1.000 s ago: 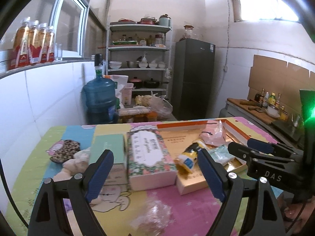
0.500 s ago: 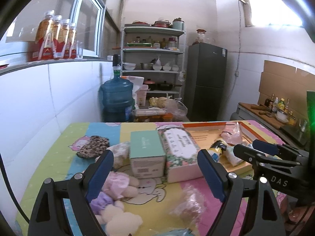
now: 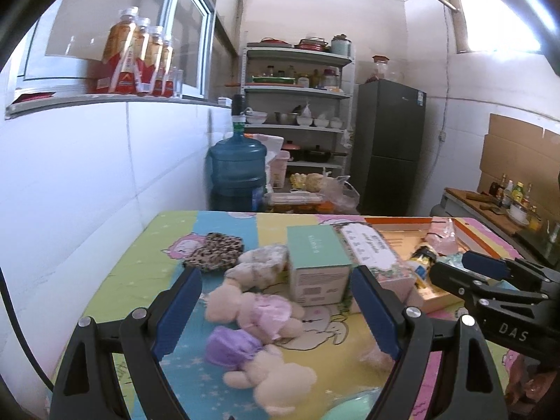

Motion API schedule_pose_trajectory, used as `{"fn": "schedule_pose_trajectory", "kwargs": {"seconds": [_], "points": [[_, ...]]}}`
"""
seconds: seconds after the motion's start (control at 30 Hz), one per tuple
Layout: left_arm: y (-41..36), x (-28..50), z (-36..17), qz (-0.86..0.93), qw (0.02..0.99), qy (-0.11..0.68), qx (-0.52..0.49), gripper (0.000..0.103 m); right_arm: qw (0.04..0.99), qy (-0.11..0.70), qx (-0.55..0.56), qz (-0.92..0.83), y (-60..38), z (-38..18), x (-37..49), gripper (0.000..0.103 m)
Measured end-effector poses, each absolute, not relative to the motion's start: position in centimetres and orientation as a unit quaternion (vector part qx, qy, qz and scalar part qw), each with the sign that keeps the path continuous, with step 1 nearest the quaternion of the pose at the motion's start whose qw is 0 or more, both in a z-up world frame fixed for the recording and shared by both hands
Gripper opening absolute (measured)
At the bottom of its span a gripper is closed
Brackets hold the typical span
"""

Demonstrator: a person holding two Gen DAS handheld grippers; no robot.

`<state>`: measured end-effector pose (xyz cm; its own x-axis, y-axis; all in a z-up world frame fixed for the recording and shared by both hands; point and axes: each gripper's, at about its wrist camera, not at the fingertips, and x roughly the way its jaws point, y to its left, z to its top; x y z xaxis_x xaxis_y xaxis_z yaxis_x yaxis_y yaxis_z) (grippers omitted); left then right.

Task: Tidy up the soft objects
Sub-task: 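Lower the left gripper onto the plush toy with purple bow and close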

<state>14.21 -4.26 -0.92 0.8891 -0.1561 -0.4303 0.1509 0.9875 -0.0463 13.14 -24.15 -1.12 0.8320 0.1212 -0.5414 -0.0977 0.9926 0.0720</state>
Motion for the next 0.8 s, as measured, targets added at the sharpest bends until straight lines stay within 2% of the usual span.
{"fn": "schedule_pose_trajectory", "kwargs": {"seconds": [0.8], "points": [[2.5,13.4,-3.2,-0.034,0.97,0.241,-0.024,0.087,0.95,0.303,0.015,0.081,-21.2,-3.5,12.1,0.064]]}}
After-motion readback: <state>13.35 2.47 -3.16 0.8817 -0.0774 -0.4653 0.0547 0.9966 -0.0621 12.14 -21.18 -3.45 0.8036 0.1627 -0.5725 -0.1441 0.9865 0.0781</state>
